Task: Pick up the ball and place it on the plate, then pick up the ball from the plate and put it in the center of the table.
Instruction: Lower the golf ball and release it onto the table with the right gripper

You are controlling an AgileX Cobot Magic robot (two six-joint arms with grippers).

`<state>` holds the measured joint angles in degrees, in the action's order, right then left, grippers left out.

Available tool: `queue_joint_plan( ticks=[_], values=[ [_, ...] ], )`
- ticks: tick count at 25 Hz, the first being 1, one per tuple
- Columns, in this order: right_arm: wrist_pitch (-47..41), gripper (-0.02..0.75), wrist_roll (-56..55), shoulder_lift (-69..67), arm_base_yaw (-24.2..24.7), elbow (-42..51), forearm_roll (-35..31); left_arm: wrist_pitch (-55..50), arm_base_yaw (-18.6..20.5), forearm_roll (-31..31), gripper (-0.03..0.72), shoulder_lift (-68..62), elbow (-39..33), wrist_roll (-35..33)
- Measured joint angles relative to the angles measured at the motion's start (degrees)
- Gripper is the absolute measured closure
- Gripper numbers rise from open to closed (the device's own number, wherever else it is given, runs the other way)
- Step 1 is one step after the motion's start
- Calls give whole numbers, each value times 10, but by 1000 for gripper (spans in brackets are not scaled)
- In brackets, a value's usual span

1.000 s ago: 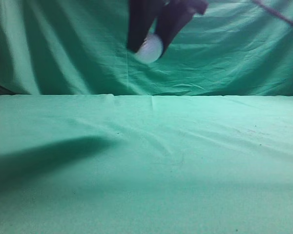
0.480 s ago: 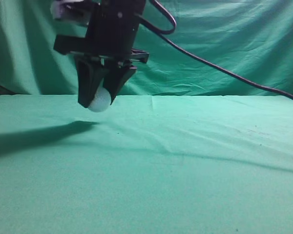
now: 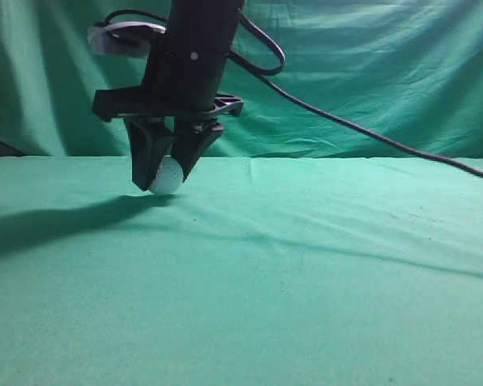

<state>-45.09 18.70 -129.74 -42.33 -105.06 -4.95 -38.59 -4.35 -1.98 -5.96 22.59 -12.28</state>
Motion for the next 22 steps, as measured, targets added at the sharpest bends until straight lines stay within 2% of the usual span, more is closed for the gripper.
queue_joint_plan(
  ticks=[2,3,4,5,9,13,16,19,22],
  values=[
    [0,407,-4,0,0,0,1,0,0,0,688,0,0,0],
    [2,346,-5,0,0,0,1,0,0,0,688,0,0,0],
    [3,349,-6,0,0,0,1,0,0,0,688,0,0,0],
    [3,294,-7,0,0,0,1,0,0,0,688,0,0,0],
    [4,172,-41,0,0,0,1,0,0,0,688,0,0,0],
    [-37,181,-58,4,0,-28,3,0,0,0,688,0,0,0],
    [-105,181,-61,25,0,-77,7,0,0,0,688,0,0,0],
    [-181,340,-63,59,0,-129,15,0,0,0,688,0,0,0],
    [-236,596,-66,111,0,-153,25,0,0,0,688,0,0,0]
  ],
)
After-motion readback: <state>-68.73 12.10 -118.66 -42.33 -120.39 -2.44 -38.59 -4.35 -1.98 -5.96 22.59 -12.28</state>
